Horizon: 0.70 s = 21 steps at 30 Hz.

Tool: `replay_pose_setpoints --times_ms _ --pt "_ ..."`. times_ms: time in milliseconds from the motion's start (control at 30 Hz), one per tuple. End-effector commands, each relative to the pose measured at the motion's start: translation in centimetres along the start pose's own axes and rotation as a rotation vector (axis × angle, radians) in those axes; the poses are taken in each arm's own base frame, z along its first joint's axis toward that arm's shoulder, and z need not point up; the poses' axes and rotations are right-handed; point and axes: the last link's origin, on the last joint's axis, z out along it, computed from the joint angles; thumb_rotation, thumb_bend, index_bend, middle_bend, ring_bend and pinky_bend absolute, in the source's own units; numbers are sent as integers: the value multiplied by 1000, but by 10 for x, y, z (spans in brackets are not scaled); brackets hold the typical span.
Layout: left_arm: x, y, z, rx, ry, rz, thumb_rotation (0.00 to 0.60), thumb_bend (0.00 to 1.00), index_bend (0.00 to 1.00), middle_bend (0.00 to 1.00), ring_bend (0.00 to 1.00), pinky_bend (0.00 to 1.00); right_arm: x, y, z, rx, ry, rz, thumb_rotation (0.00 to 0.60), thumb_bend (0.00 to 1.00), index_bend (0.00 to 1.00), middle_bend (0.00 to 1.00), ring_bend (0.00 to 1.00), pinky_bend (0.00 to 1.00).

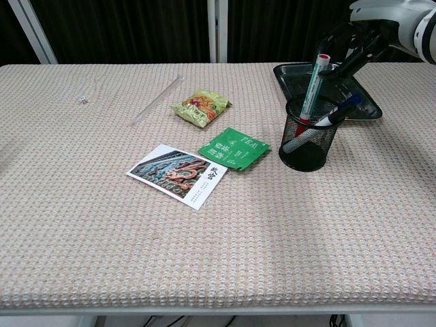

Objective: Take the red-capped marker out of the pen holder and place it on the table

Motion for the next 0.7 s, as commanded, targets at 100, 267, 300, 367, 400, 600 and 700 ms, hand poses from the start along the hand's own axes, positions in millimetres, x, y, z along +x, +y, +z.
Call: replay_pose_setpoints --times_ms 100,267,300,367,400,600,700 --pt "1 1 0 -1 0 1 600 98 84 0 0 0 10 -5 -9 32 19 20 600 364 753 128 0 0" --pt "1 2 0 -7 -8 -11 600 97 84 0 0 0 24 -10 -23 69 49 51 600 365 756 141 0 0" --pt "1 2 0 -7 -7 -11 600 97 84 0 0 0 27 -10 -26 75 55 56 600 365 756 142 0 0" --pt "2 2 1 -8 -6 -12 600 98 84 0 0 0 34 -12 -33 91 67 65 600 365 758 142 0 0" --pt "2 2 1 -9 -6 -12 600 98 84 0 0 0 39 -12 -37 99 77 68 600 365 759 143 0 0" --pt "1 1 0 -8 -7 -13 600 98 84 0 0 0 62 -3 -65 123 151 55 600 365 770 153 0 0" --pt "0 0 0 -6 -7 -17 600 98 84 0 0 0 65 10 -81 112 159 17 600 365 777 156 0 0"
